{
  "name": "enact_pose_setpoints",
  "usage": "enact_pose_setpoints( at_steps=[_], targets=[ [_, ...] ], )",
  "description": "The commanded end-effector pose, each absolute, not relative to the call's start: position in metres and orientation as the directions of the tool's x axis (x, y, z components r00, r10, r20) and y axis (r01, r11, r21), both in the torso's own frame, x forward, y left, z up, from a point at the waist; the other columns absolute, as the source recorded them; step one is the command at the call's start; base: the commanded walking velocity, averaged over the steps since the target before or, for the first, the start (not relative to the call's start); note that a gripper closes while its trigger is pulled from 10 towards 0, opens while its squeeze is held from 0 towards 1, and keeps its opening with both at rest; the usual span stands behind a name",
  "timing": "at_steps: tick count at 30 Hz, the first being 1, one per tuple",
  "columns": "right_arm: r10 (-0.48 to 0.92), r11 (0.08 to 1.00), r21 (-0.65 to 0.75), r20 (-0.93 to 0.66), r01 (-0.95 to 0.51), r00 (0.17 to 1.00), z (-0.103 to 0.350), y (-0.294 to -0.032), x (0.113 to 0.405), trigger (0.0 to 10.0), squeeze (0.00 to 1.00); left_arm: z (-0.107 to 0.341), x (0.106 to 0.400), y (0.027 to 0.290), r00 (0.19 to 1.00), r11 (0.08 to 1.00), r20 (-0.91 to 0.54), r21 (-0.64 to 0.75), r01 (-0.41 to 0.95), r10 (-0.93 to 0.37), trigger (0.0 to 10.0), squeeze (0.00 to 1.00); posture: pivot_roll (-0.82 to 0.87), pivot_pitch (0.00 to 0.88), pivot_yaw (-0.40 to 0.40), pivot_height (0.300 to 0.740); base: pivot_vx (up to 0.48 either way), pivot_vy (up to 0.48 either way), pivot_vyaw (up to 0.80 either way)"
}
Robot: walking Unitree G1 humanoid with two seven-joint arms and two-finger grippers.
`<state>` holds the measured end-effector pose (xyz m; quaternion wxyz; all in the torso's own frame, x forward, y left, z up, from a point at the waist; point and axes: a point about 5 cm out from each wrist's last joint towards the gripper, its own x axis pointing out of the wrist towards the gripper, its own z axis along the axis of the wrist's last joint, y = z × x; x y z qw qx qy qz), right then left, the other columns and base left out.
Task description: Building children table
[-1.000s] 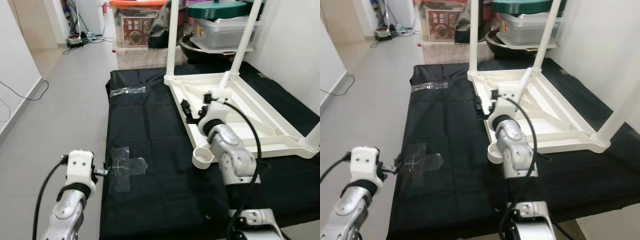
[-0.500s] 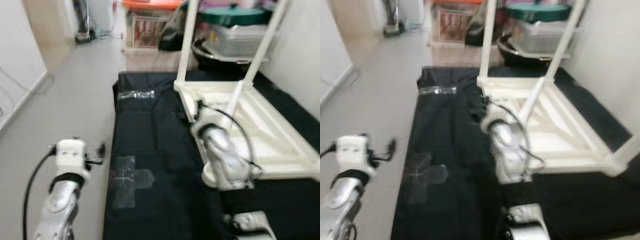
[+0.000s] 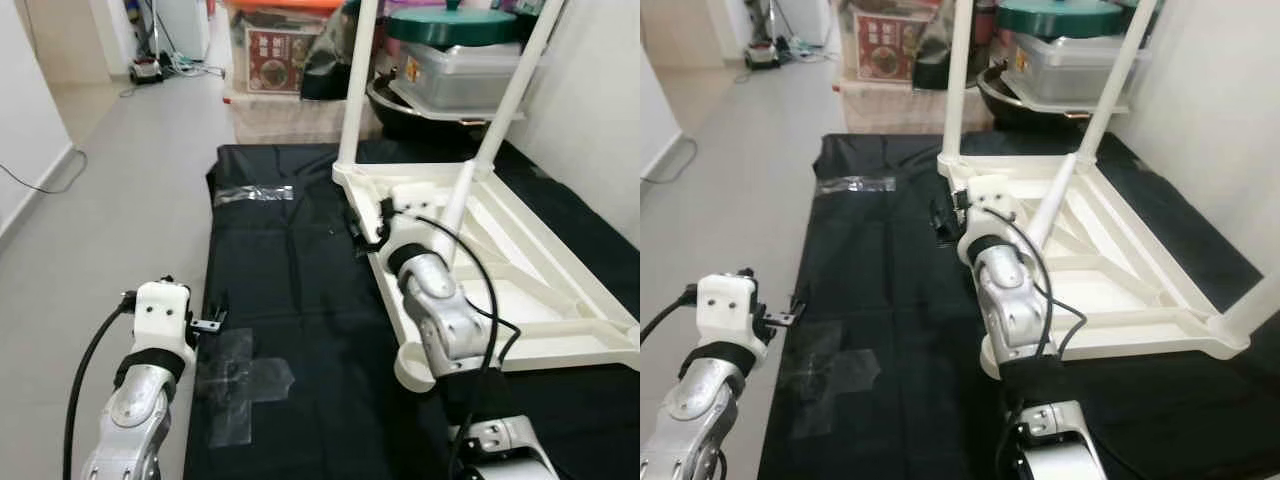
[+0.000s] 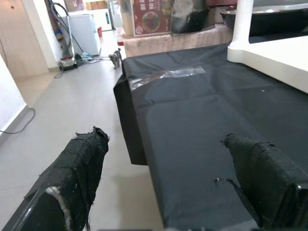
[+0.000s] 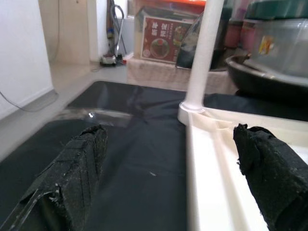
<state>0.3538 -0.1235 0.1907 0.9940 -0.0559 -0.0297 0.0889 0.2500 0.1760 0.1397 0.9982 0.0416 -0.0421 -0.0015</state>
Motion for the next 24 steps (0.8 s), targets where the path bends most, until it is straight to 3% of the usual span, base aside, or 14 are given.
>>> enact_pose_setpoints(
  at_steps=[1, 7, 12, 17, 24],
  targets=[
    [0.159, 0.969, -0.189, -0.011, -0.158, 0.987, 0.181, -0.138, 0.356, 10.0, 0.0, 0.135, 0.249, 0.175, 0.998, 0.994, 0.067, 0.105, 0.005, -0.012, 10.0, 0.0, 0.02, 0.0, -0.044, 0.74, 0.0, 0.0, 0.0],
    [0.212, 0.863, -0.443, -0.115, -0.241, 0.971, 0.168, -0.168, 0.358, 10.0, 0.0, 0.13, 0.249, 0.175, 0.999, 0.994, 0.047, 0.112, 0.006, -0.011, 10.0, 0.0, 0.0, 0.0, -0.038, 0.74, 0.0, 0.0, 0.0],
    [0.158, 0.862, -0.449, -0.2, -0.234, 0.967, 0.159, -0.192, 0.367, 10.0, 0.0, 0.127, 0.251, 0.173, 0.999, 0.993, 0.037, 0.115, 0.011, -0.016, 10.0, 0.0, -0.01, 0.0, -0.042, 0.74, 0.0, 0.0, 0.0],
    [0.125, 0.865, -0.453, -0.226, -0.218, 0.966, 0.154, -0.198, 0.372, 10.0, 0.0, 0.127, 0.253, 0.172, 0.999, 0.994, 0.039, 0.112, 0.013, -0.017, 10.0, 0.0, 0.0, 0.0, -0.045, 0.74, 0.0, 0.0, 0.0],
    [0.086, 0.76, -0.605, -0.272, -0.239, 0.958, 0.144, -0.2, 0.382, 10.0, 0.0, 0.126, 0.254, 0.174, 0.999, 0.993, 0.038, 0.114, -0.002, -0.002, 10.0, 0.0, 0.01, 0.0, -0.061, 0.74, 0.0, 0.0, 0.0]
  ],
)
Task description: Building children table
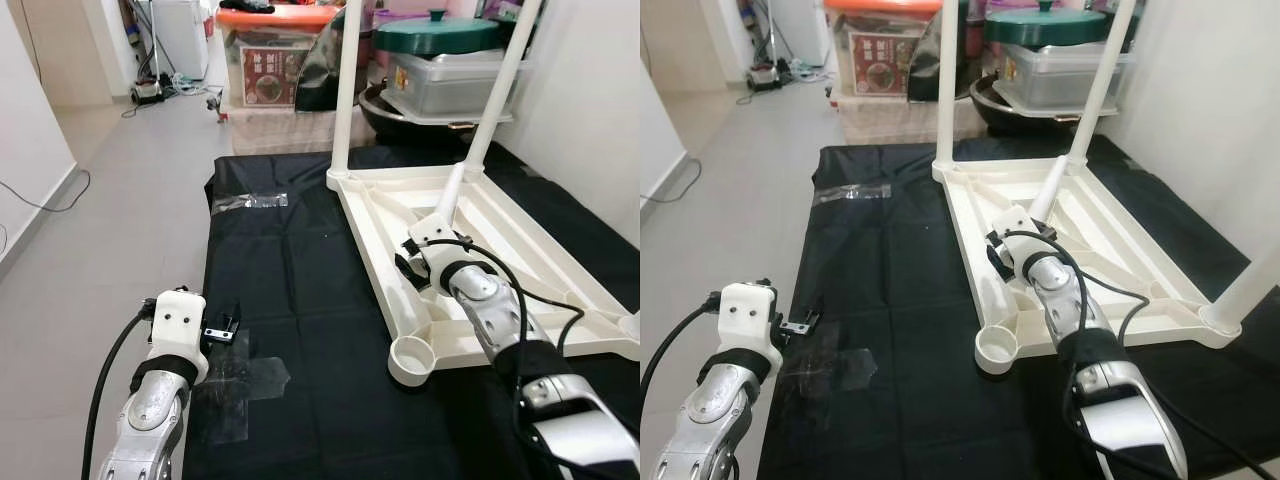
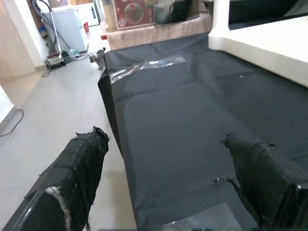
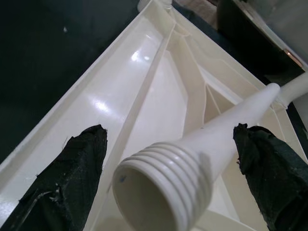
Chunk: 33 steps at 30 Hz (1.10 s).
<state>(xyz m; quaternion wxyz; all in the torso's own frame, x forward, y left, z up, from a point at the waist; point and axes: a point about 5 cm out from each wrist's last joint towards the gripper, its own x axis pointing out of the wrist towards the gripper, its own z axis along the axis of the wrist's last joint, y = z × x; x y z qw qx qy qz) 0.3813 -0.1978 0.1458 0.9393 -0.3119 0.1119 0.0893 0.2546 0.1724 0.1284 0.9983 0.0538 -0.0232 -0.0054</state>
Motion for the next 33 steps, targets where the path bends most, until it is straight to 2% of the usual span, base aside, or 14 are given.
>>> enact_pose_setpoints(
  at_steps=[1, 3, 12, 17, 19, 21, 22, 23, 24, 25, 26, 28, 31, 33],
  targets=[
    [0.086, 0.76, -0.605, -0.272, -0.239, 0.958, 0.144, -0.2, 0.382, 10.0, 0.0, 0.126, 0.254, 0.174, 0.999, 0.993, 0.038, 0.114, -0.002, -0.002, 10.0, 0.0, 0.01, 0.0, -0.061, 0.74, 0.0, 0.0, 0.0],
    [0.08, 0.732, -0.636, -0.273, -0.242, 0.959, 0.143, -0.201, 0.383, 10.0, 0.0, 0.126, 0.254, 0.175, 0.999, 0.993, 0.04, 0.114, -0.006, 0.001, 10.0, 0.0, 0.02, 0.0, -0.065, 0.74, 0.0, 0.0, 0.0],
    [0.133, 0.704, -0.646, -0.287, -0.294, 0.949, 0.151, -0.207, 0.386, 10.0, 0.0, 0.123, 0.253, 0.173, 0.999, 0.993, 0.036, 0.116, 0.002, -0.006, 10.0, 0.0, 0.01, 0.0, -0.054, 0.74, 0.0, 0.0, 0.0],
    [0.116, 0.707, -0.647, -0.29, -0.285, 0.95, 0.152, -0.211, 0.387, 10.0, 0.0, 0.123, 0.254, 0.172, 0.999, 0.993, 0.036, 0.116, 0.007, -0.011, 10.0, 0.0, 0.0, 0.0, -0.053, 0.74, 0.0, 0.0, 0.0],
    [0.06, 0.808, -0.543, -0.306, -0.226, 0.95, 0.147, -0.215, 0.388, 10.0, 0.0, 0.122, 0.254, 0.17, 0.999, 0.994, 0.033, 0.113, 0.012, -0.016, 10.0, 0.0, 0.01, 0.0, -0.053, 0.74, 0.0, 0.0, 0.0],
    [0.048, 0.839, -0.502, -0.313, -0.208, 0.949, 0.145, -0.215, 0.388, 10.0, 0.0, 0.122, 0.254, 0.17, 0.999, 0.994, 0.033, 0.112, 0.012, -0.016, 10.0, 0.0, 0.01, 0.0, -0.053, 0.74, 0.0, 0.0, 0.0],
    [0.028, 0.894, -0.415, -0.326, -0.169, 0.945, 0.141, -0.213, 0.388, 10.0, 0.0, 0.121, 0.254, 0.17, 0.999, 0.994, 0.031, 0.11, 0.013, -0.017, 10.0, 0.0, 0.01, 0.0, -0.053, 0.74, 0.0, 0.0, 0.0],
    [0.028, 0.894, -0.415, -0.326, -0.169, 0.945, 0.141, -0.213, 0.388, 10.0, 0.0, 0.121, 0.254, 0.17, 0.999, 0.994, 0.031, 0.11, 0.013, -0.017, 10.0, 0.0, 0.01, 0.0, -0.053, 0.74, 0.0, 0.0, 0.0],
    [0.019, 0.935, -0.326, -0.345, -0.139, 0.938, 0.136, -0.209, 0.387, 10.0, 0.0, 0.121, 0.254, 0.169, 0.999, 0.994, 0.028, 0.11, 0.014, -0.017, 10.0, 0.0, 0.02, 0.0, -0.054, 0.74, 0.0, 0.0, 0.0],
    [0.019, 0.935, -0.326, -0.345, -0.139, 0.938, 0.136, -0.209, 0.387, 10.0, 0.0, 0.121, 0.254, 0.169, 0.999, 0.994, 0.028, 0.11, 0.014, -0.017, 10.0, 0.0, 0.02, 0.0, -0.054, 0.74, 0.0, 0.0, 0.0],
    [0.019, 0.96, -0.253, -0.364, -0.118, 0.931, 0.131, -0.206, 0.387, 10.0, 0.0, 0.121, 0.254, 0.169, 1.0, 0.994, 0.025, 0.109, 0.014, -0.017, 10.0, 0.0, 0.02, 0.0, -0.054, 0.74, 0.0, 0.0, 0.0],
    [0.019, 0.96, -0.253, -0.364, -0.118, 0.931, 0.131, -0.206, 0.387, 10.0, 0.0, 0.121, 0.254, 0.169, 1.0, 0.994, 0.025, 0.109, 0.014, -0.017, 10.0, 0.0, 0.02, 0.0, -0.054, 0.74, 0.0, 0.0, 0.0],
    [-0.021, 0.994, -0.111, -0.394, -0.025, 0.919, 0.12, -0.198, 0.385, 10.0, 0.0, 0.12, 0.254, 0.171, 1.0, 0.994, 0.02, 0.112, 0.01, -0.013, 10.0, 0.0, 0.02, 0.0, -0.057, 0.74, 0.0, 0.0, 0.0],
    [-0.021, 0.994, -0.111, -0.394, -0.025, 0.919, 0.12, -0.198, 0.385, 10.0, 0.0, 0.12, 0.254, 0.171, 1.0, 0.994, 0.02, 0.112, 0.01, -0.013, 10.0, 0.0, 0.02, 0.0, -0.057, 0.74, 0.0, 0.0, 0.0]
  ],
)
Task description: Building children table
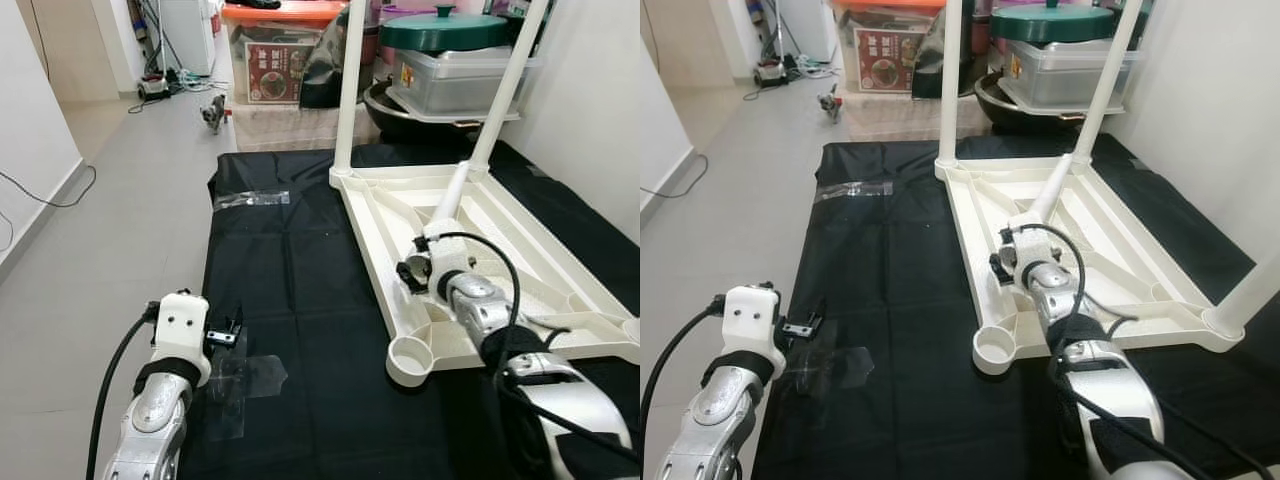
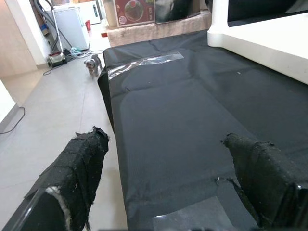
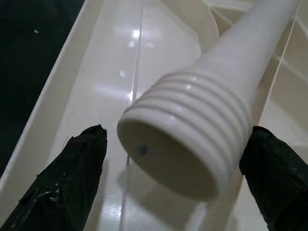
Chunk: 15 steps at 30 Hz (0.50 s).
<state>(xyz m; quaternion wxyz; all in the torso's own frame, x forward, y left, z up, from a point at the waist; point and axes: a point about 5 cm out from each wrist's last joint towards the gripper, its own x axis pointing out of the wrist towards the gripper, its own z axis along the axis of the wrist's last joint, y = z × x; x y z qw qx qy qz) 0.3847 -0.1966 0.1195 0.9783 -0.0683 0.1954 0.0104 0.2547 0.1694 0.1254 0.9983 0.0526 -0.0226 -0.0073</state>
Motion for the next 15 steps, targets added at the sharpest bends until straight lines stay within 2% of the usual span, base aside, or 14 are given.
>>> enact_pose_setpoints(
  at_steps=[1, 6, 15],
  targets=[
    [-0.037, 0.996, -0.093, -0.395, 0.0, 0.918, 0.1185, -0.1977, 0.3849, 10.0, 0.0, 0.1198, 0.2545, 0.1716, 1.0, 0.994, 0.019, 0.113, 0.009, -0.011, 10.0, 0.0, 0.02, 0.0, -0.057, 0.74, 0.0, 0.0, 0.0],
    [-0.102, 0.995, -0.037, -0.406, 0.096, 0.908, 0.1187, -0.1983, 0.3857, 10.0, 0.0, 0.1199, 0.2557, 0.1718, 1.0, 0.993, 0.019, 0.116, -0.003, 0.001, 10.0, 0.0, 0.03, 0.0, -0.073, 0.74, 0.0, 0.0, 0.0],
    [-0.139, 0.982, 0.068, -0.386, 0.179, 0.912, 0.1255, -0.1927, 0.3897, 10.0, 0.0, 0.1162, 0.2519, 0.1703, 1.0, 0.994, 0.007, 0.113, -0.006, 0.005, 10.0, 0.0, 0.02, 0.0, -0.07, 0.74, 0.0, 0.0, 0.0]
  ],
)
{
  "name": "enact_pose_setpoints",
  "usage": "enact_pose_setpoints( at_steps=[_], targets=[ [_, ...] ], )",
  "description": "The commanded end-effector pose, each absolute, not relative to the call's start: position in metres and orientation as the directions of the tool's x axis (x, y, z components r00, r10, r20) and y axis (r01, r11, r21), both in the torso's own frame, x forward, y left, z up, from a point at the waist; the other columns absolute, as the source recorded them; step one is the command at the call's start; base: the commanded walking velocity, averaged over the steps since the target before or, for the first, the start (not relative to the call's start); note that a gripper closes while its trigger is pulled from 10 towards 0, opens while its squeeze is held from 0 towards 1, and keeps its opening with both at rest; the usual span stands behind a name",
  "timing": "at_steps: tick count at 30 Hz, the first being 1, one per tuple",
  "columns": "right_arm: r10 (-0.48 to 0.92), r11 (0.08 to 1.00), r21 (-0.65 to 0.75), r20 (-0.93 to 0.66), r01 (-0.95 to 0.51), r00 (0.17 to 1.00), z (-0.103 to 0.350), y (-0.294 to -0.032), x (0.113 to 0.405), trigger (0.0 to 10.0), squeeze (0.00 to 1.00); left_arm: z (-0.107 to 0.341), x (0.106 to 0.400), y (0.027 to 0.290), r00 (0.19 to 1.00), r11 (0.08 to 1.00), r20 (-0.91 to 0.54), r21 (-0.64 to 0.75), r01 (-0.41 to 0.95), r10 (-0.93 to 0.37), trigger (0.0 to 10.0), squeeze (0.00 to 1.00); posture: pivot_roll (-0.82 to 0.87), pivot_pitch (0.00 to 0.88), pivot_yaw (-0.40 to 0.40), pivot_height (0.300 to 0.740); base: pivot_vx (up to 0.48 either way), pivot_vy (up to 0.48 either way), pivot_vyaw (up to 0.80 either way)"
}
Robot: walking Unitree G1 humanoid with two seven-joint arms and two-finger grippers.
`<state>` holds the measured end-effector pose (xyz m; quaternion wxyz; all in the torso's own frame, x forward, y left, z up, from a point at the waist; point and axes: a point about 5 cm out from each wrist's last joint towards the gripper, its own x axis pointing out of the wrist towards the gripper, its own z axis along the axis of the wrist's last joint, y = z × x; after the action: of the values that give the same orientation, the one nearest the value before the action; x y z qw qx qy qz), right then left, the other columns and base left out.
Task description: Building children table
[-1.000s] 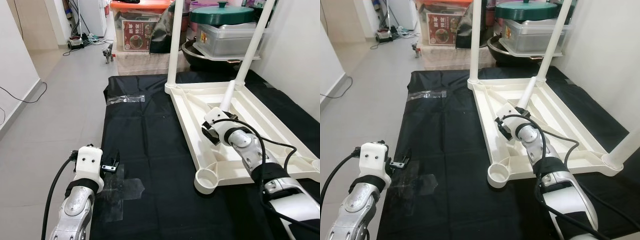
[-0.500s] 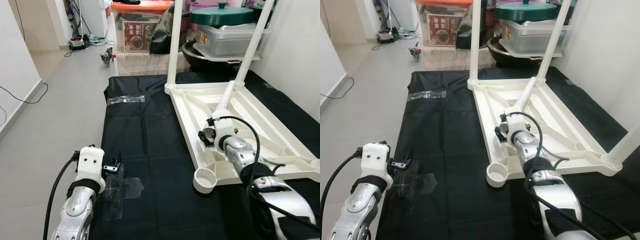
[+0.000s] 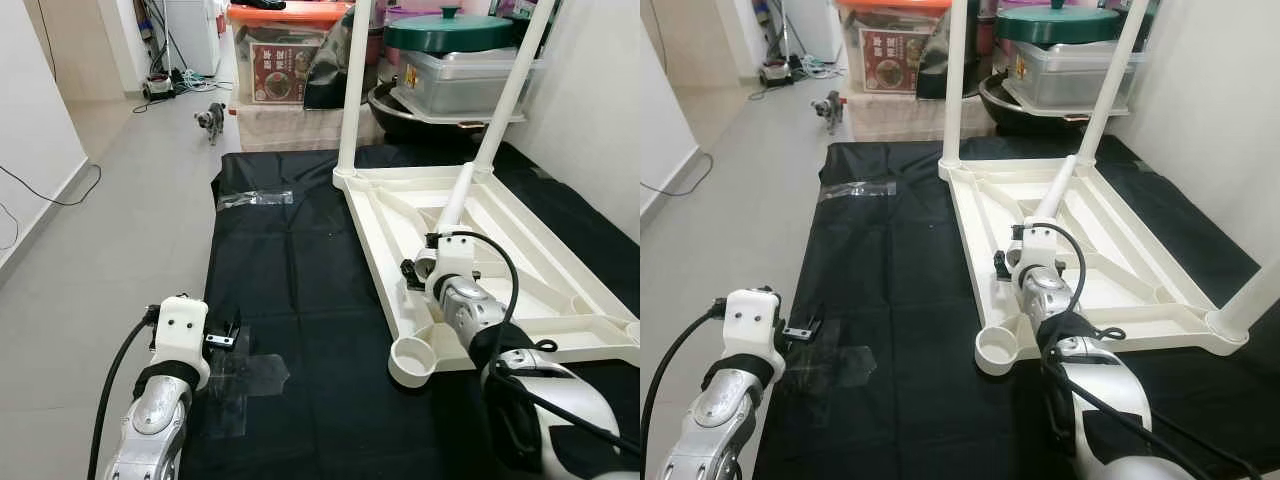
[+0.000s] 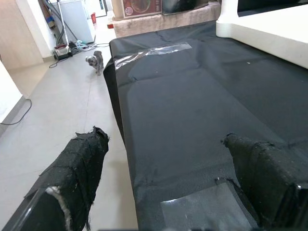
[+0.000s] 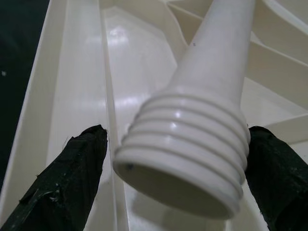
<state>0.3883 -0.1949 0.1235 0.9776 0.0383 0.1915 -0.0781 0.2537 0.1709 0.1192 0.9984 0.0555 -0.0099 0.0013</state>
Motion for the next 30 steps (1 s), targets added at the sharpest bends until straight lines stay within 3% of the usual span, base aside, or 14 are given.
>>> enact_pose_setpoints(
  at_steps=[1, 9, 10, 21, 30],
  targets=[
    [-0.139, 0.978, 0.091, -0.391, 0.189, 0.91, 0.125, -0.189, 0.39, 10.0, 0.0, 0.116, 0.252, 0.17, 1.0, 0.994, 0.007, 0.113, -0.004, 0.003, 10.0, 0.0, 0.02, 0.0, -0.068, 0.74, 0.0, 0.0, 0.0],
    [-0.187, 0.958, 0.126, -0.41, 0.258, 0.893, 0.119, -0.184, 0.388, 10.0, 0.0, 0.116, 0.254, 0.169, 1.0, 0.993, 0.005, 0.117, 0.003, -0.004, 10.0, 0.0, 0.02, 0.0, -0.065, 0.74, 0.0, 0.0, 0.0],
    [-0.204, 0.953, 0.123, -0.409, 0.275, 0.889, 0.118, -0.186, 0.387, 0.0, 0.0, 0.116, 0.253, 0.171, 1.0, 0.993, 0.001, 0.12, 0.001, -0.001, 10.0, 0.0, 0.02, 0.0, -0.063, 0.74, 0.0, 0.0, 0.0],
    [-0.279, 0.928, 0.123, -0.4, 0.352, 0.873, 0.115, -0.193, 0.384, 0.0, 0.0, 0.113, 0.251, 0.17, 1.0, 0.992, -0.012, 0.13, 0.002, -0.001, 10.0, 0.0, 0.03, 0.0, -0.062, 0.74, 0.0, 0.0, 0.0],
    [-0.193, 0.944, 0.203, -0.301, 0.26, 0.934, 0.13, -0.177, 0.391, 0.0, 0.0, 0.113, 0.25, 0.172, 1.0, 0.991, -0.012, 0.131, -0.003, 0.005, 10.0, 0.0, 0.03, 0.0, -0.062, 0.74, 0.0, 0.0, 0.0]
  ],
)
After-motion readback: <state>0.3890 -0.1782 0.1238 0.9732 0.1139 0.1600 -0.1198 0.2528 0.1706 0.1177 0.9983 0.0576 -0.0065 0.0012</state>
